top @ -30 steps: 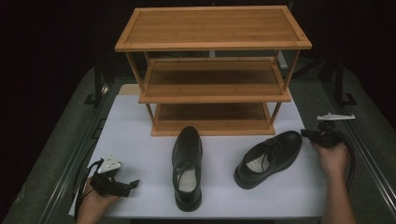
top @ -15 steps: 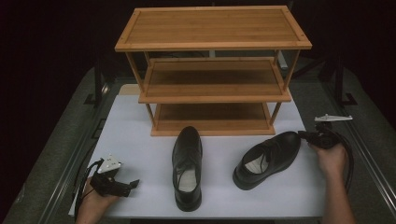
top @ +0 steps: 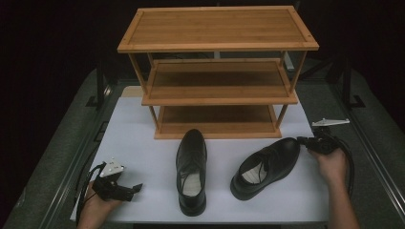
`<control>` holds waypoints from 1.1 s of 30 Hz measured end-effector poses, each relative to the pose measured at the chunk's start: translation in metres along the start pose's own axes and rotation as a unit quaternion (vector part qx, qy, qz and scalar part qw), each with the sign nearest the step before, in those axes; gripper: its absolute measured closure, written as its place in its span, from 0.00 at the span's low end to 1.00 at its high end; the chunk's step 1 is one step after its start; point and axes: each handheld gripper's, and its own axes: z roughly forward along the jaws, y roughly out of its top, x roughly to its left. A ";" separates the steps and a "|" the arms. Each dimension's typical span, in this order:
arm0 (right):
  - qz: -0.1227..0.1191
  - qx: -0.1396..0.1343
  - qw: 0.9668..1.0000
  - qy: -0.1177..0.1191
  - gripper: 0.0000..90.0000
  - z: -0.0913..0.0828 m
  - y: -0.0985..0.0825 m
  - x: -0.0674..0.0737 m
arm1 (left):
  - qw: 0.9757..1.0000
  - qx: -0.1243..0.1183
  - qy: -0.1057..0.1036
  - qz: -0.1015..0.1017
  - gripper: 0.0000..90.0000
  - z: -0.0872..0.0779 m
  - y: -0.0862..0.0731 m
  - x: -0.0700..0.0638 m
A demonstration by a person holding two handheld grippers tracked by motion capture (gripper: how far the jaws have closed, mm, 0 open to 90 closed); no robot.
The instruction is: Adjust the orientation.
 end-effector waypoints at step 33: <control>-0.033 -0.003 0.999 0.005 1.00 -0.010 -0.004 0.054 | 1.000 0.000 0.000 -0.001 0.00 0.000 0.000 0.000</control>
